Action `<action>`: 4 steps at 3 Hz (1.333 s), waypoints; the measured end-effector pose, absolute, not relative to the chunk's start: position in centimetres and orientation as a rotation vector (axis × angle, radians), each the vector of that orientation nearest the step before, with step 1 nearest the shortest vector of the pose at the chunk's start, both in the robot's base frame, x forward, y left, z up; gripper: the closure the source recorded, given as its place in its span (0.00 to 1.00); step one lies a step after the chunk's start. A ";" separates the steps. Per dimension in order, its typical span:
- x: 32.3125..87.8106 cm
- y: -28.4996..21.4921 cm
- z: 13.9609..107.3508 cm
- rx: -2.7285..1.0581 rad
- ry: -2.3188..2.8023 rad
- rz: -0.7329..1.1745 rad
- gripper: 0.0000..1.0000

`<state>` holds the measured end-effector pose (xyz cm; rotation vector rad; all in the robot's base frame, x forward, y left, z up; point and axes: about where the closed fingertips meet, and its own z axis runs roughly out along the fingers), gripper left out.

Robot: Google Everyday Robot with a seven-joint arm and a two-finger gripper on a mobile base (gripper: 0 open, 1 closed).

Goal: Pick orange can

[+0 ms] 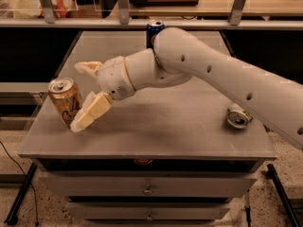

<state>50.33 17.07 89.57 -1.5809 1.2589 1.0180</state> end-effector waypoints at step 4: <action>49.9 20.6 88.1 -1.619 1.196 1.168 0.41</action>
Offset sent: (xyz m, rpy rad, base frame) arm -0.0034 0.0377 -0.0162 0.0410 0.0701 0.1185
